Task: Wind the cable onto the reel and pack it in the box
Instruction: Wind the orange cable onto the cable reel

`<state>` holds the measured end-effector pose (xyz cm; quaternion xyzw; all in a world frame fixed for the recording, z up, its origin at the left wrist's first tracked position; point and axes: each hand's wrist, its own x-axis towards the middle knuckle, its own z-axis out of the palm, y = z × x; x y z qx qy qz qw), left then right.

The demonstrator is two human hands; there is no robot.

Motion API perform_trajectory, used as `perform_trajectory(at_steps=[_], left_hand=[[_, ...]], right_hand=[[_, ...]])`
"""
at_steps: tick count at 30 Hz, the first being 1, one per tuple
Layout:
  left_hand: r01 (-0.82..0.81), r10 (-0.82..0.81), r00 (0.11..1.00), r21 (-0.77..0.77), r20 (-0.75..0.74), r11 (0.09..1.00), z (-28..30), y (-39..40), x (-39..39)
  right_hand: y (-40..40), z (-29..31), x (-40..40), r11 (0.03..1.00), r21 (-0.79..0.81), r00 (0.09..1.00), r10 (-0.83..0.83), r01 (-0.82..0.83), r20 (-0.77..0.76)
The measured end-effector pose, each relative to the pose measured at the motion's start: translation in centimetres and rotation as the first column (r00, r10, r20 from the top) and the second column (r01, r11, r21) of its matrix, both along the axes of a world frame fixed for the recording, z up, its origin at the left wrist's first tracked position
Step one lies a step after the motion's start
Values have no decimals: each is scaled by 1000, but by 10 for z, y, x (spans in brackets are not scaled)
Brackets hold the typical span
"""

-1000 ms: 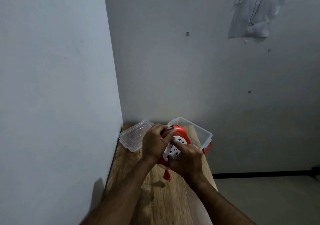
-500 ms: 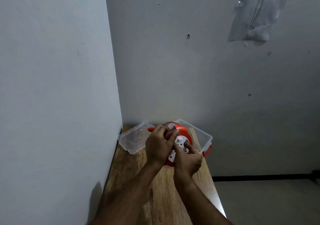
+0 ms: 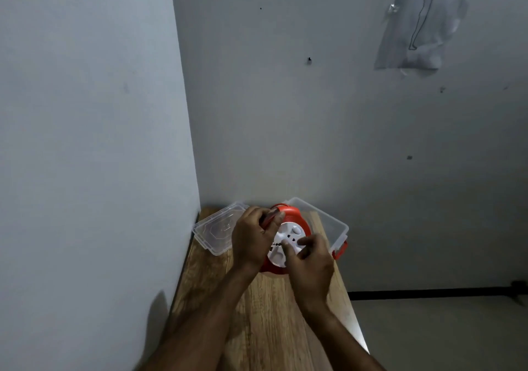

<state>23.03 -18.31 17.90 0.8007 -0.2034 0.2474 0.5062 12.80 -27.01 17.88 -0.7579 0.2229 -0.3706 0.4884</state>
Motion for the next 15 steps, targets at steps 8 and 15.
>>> perform_trajectory(at_steps=[8,15], left_hand=[[57,-57,998,51,-1,997,1,3,7],[78,-79,997,41,6,996,3,-1,5]], right_hand=[[-21,-11,-10,333,-929,986,4,-158,-167],[-17,1,-2,450,-877,973,-71,-167,-221]])
